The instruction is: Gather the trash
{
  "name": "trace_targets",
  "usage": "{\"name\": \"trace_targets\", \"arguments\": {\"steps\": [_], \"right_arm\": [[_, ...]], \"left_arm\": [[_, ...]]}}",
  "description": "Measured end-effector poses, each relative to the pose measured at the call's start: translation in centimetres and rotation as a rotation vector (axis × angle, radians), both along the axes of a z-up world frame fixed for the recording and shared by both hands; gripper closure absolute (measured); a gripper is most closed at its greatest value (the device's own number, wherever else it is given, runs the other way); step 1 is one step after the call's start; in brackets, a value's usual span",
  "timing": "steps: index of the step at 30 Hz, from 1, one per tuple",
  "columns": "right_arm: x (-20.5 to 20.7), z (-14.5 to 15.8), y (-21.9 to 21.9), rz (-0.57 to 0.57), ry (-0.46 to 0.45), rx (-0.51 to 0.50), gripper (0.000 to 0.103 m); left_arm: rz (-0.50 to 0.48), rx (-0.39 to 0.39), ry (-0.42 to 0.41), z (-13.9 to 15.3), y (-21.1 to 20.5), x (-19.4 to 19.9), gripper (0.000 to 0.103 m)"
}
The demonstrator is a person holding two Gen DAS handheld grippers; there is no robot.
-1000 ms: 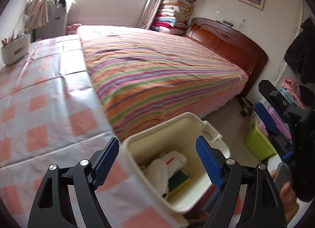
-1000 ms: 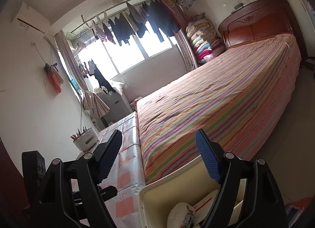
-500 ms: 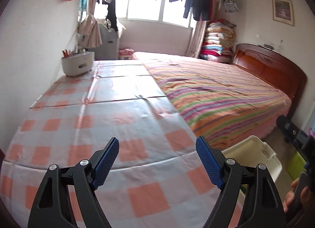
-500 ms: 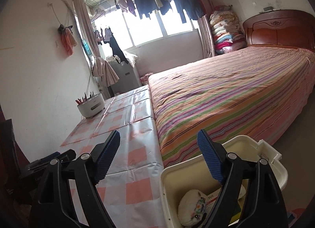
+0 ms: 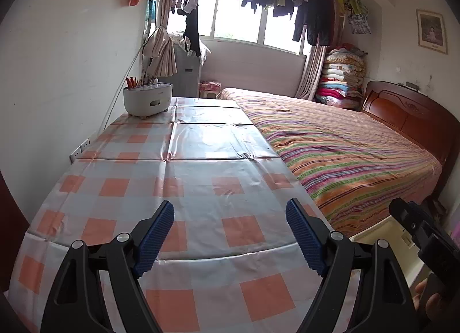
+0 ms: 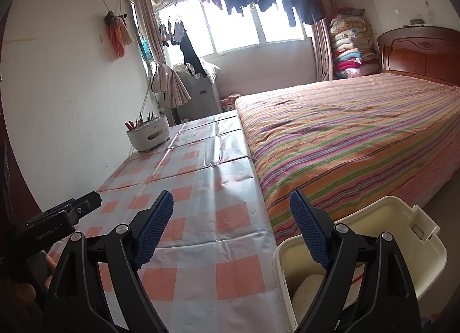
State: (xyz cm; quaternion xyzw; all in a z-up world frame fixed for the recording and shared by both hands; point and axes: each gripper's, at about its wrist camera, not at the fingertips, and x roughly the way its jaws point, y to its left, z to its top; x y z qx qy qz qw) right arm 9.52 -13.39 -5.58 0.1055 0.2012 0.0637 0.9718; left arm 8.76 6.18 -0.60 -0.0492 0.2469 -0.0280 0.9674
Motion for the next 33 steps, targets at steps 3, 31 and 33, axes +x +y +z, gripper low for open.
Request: {"name": "trace_targets", "arguments": {"steps": [3,31,33], "right_arm": [[-0.1,-0.1,0.1,0.005,0.004,-0.001,0.021],[-1.0,0.5,-0.3,-0.01,0.006,-0.003,0.021],[-1.0,0.5,-0.3,-0.01,0.006,-0.003,0.021]], "left_arm": [[0.001,0.002,0.004,0.0,0.2,0.0,0.025],[-0.031,0.072,-0.01,-0.1,-2.0,-0.4,0.025],[-0.029,0.072,-0.004,-0.1,-1.9,-0.4,0.025]]}}
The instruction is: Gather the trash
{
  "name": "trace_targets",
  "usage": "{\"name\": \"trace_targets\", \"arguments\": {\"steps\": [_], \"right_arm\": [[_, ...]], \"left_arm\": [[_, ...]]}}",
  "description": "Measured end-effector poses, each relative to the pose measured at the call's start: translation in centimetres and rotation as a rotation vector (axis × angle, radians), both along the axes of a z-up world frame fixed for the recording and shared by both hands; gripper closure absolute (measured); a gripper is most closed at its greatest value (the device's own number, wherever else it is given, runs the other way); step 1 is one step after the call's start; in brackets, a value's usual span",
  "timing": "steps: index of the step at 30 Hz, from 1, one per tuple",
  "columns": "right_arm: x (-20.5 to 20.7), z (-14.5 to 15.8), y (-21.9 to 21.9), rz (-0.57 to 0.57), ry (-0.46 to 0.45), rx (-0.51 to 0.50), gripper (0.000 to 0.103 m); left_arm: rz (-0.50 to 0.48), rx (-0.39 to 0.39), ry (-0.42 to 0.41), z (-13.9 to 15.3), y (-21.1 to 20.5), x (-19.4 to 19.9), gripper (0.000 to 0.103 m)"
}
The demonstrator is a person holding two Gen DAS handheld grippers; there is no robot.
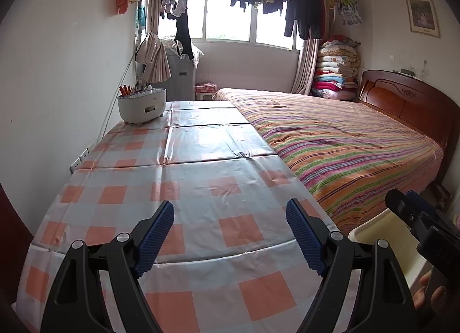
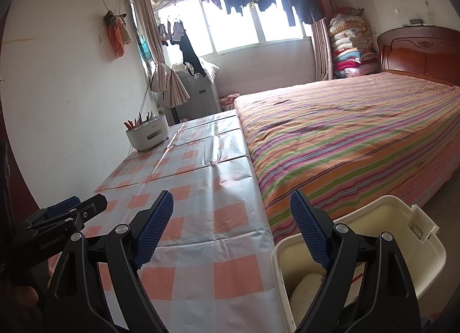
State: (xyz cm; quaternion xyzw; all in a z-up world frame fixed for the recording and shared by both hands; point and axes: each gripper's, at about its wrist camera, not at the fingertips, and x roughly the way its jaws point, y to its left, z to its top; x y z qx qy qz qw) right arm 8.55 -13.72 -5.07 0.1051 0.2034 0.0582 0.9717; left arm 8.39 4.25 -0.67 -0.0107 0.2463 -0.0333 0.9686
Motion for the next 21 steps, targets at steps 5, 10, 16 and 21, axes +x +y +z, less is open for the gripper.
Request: {"name": "trace_targets", "arguments": {"steps": [5,10,16,21], "right_arm": [[0.0,-0.01,0.01,-0.001,0.0,0.001,0.021],[0.03,-0.03,0.03,0.0,0.001,0.0,0.021],[-0.07,0.09,-0.11,0.0,0.002,0.0,0.021],[-0.07,-0.02,-0.18,0.001,0.004,0.004,0.021]], "left_arm": [[-0.006,0.017,0.01,-0.02,-0.14,0.06,0.025],[-0.026,0.028,0.014,-0.02,-0.44,-0.06,0.025],[-0.041,0.01,0.041,-0.11,-0.38,0.3,0.025],[-0.036,0.007,0.05,-0.21,-0.23,0.47,0.025]]}}
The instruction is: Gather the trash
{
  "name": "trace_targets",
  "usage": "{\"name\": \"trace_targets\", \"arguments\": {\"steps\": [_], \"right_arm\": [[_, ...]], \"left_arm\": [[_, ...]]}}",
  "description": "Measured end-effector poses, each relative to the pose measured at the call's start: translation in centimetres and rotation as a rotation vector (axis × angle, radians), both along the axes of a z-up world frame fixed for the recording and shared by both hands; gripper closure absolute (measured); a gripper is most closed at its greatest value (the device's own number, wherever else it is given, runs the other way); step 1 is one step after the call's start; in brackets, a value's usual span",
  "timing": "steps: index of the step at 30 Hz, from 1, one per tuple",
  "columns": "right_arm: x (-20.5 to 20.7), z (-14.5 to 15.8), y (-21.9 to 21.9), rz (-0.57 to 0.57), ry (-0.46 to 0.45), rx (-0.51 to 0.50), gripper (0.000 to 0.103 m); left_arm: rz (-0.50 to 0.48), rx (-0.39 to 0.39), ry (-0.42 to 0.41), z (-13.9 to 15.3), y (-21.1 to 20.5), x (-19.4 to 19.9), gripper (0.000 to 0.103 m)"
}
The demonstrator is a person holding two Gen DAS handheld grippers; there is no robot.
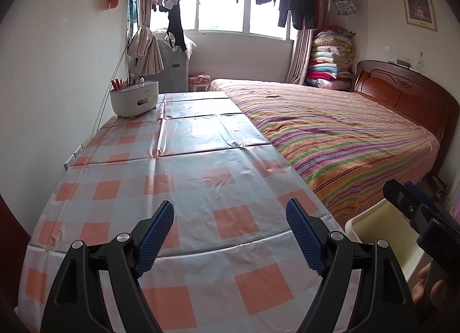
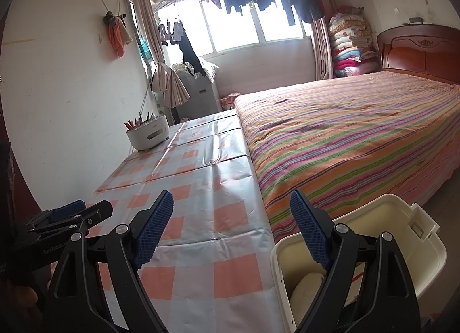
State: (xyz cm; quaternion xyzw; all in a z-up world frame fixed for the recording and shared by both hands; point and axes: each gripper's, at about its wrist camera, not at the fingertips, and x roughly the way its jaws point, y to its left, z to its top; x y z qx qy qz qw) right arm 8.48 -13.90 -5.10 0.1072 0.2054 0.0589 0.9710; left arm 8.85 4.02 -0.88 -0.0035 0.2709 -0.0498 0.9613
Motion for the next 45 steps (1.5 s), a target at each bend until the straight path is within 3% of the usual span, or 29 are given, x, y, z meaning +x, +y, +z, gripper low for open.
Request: {"name": "trace_targets", "arguments": {"steps": [14,17,25,32,37,45], "right_arm": [[0.1,0.0,0.1,0.001,0.001,0.0,0.021],[0.0,0.0,0.1,0.003,0.0,0.0,0.021],[0.1,0.0,0.2,0.003,0.0,-0.002,0.021],[0.1,0.0,0.1,0.003,0.0,0.001,0.021],[0.2,0.0,0.1,0.004,0.002,0.001,0.021],[0.4,-0.3,0.2,0.007,0.011,0.003,0.018]], "left_arm": [[-0.016,0.003,0.034,-0.5,-0.3,0.4,0.025],[-0.018,0.004,0.035,-0.5,-0.4,0.4,0.014],[-0.036,0.019,0.039,-0.7,-1.0,0.4,0.013],[-0.107,0.04,0.035,-0.7,-2.0,-0.1,0.013],[-0.098,0.063,-0.023,0.0,-2.3,-0.7,0.013],[-0.088,0.063,0.008,-0.5,-2.0,-0.1,0.013]]}}
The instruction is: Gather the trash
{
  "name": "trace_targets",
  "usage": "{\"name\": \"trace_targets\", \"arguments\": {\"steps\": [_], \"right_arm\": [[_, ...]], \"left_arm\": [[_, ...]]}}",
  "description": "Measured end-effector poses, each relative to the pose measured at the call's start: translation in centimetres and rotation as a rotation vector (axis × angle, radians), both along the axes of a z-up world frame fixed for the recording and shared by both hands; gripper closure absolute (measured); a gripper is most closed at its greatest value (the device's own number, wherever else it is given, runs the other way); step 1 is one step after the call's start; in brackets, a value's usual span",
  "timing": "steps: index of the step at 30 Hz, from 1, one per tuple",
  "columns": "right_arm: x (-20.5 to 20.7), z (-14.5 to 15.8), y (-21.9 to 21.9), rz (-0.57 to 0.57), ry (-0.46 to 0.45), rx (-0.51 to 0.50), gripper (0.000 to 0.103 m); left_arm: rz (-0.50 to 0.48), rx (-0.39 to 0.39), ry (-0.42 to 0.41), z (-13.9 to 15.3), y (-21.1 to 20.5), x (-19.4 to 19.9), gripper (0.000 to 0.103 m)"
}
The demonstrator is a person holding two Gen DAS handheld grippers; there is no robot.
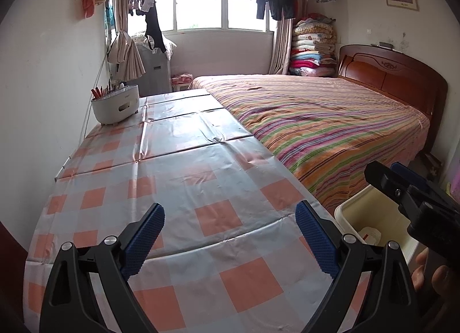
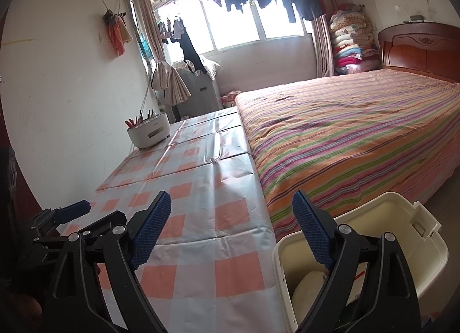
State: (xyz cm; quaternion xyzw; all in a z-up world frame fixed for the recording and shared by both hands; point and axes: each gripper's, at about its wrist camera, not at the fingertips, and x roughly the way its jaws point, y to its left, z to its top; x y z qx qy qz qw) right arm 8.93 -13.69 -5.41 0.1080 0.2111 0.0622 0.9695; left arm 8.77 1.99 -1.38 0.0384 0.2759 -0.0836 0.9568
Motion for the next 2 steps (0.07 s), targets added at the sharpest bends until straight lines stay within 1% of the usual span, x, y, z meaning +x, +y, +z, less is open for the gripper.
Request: {"name": "trace_targets", "arguments": {"steps": [2], "right_arm": [[0.04,-0.07,0.14,0.002,0.001,-0.002,0.018]], "left_arm": [[0.011,0.0,-0.006,0.03,0.19,-0.05,0.013]]}}
